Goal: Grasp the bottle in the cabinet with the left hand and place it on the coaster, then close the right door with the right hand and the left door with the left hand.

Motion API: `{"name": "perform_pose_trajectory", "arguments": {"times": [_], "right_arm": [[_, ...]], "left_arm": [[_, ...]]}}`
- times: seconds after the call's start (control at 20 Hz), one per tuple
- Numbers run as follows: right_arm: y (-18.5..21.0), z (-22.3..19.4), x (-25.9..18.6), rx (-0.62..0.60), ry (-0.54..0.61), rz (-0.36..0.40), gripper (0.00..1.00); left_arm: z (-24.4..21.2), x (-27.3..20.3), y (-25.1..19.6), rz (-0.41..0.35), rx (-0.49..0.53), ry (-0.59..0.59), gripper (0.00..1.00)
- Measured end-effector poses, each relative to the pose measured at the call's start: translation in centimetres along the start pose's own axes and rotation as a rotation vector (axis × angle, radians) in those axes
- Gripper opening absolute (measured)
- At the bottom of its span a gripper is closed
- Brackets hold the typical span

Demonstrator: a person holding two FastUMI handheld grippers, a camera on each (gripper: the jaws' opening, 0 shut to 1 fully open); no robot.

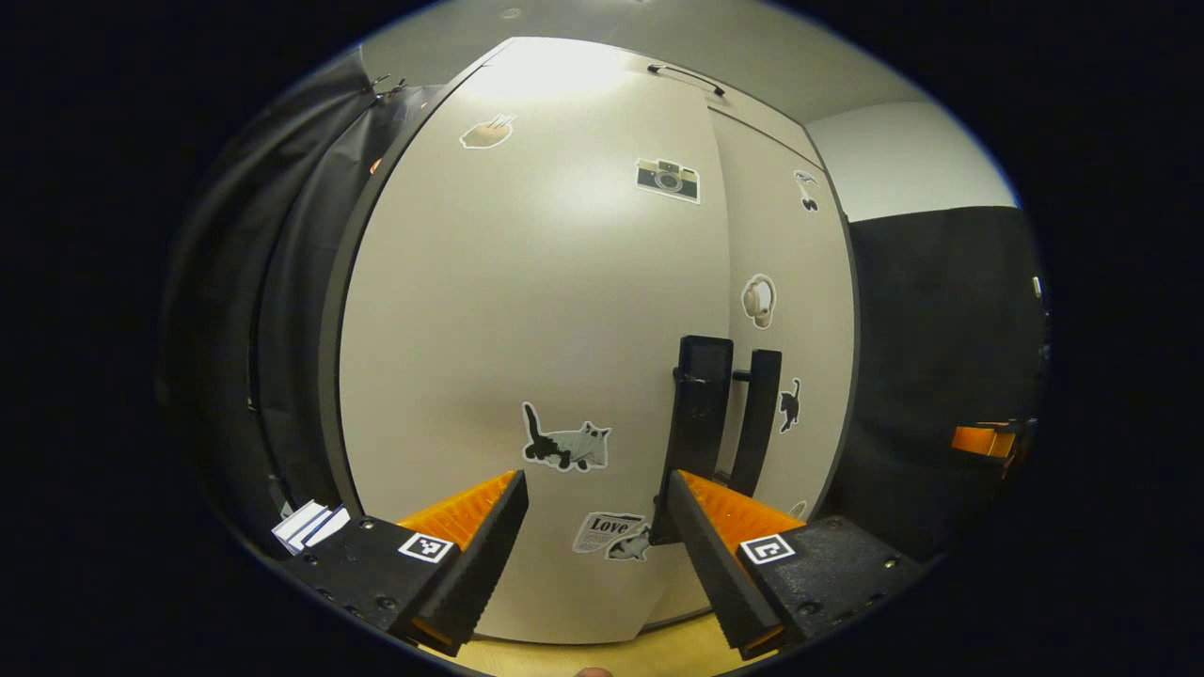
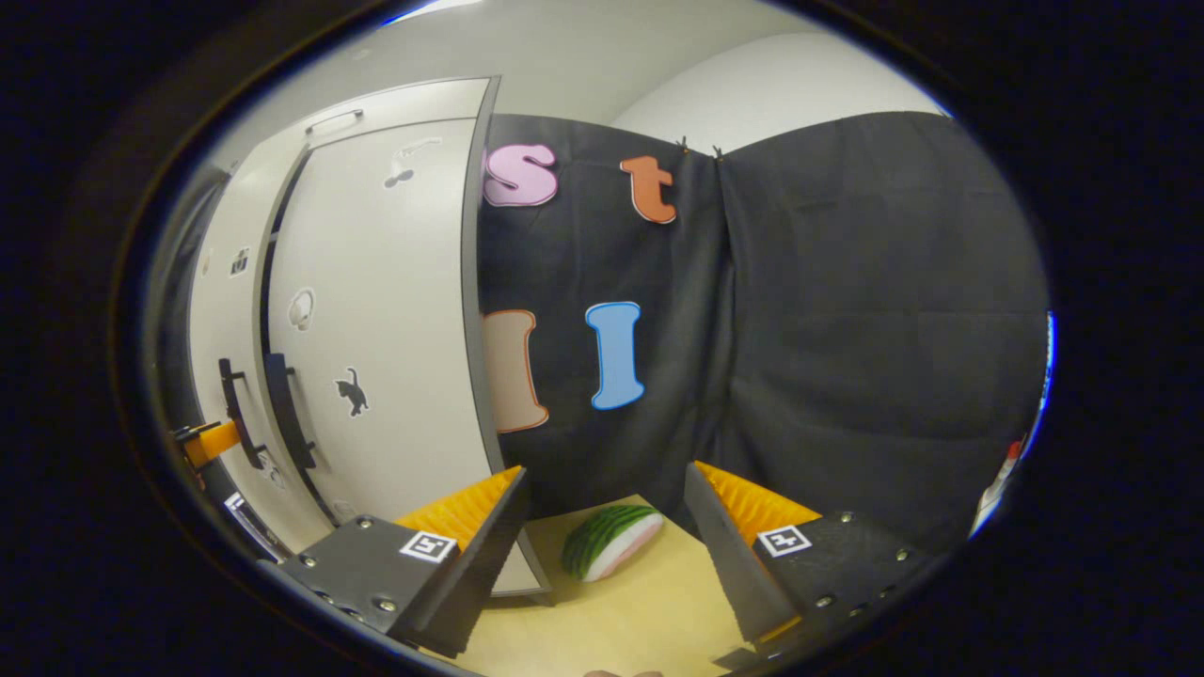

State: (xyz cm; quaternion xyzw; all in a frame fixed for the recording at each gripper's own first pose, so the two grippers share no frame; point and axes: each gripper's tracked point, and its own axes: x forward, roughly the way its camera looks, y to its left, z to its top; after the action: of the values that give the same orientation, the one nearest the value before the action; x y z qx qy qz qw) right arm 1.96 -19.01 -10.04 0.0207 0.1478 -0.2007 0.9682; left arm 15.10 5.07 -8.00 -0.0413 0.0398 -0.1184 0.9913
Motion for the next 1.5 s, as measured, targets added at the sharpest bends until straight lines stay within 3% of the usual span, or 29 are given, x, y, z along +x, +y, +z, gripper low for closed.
{"name": "perform_pose_trajectory", "arguments": {"times": [0.95,1.3,1.5], "right_arm": [[0.3,-0.4,0.4,-0.032,-0.003,0.027,1.0],[1.8,-0.4,-0.2,-0.041,-0.005,0.076,1.0],[3.0,1.3,-1.9,-0.064,-0.036,0.127,1.0]], "left_arm": [[-0.2,2.5,0.4,0.025,-0.003,0.007,0.98],[-0.1,2.3,0.5,0.076,0.002,0.016,0.98],[1.6,-0.4,-0.8,0.112,0.015,0.043,0.94]]}}
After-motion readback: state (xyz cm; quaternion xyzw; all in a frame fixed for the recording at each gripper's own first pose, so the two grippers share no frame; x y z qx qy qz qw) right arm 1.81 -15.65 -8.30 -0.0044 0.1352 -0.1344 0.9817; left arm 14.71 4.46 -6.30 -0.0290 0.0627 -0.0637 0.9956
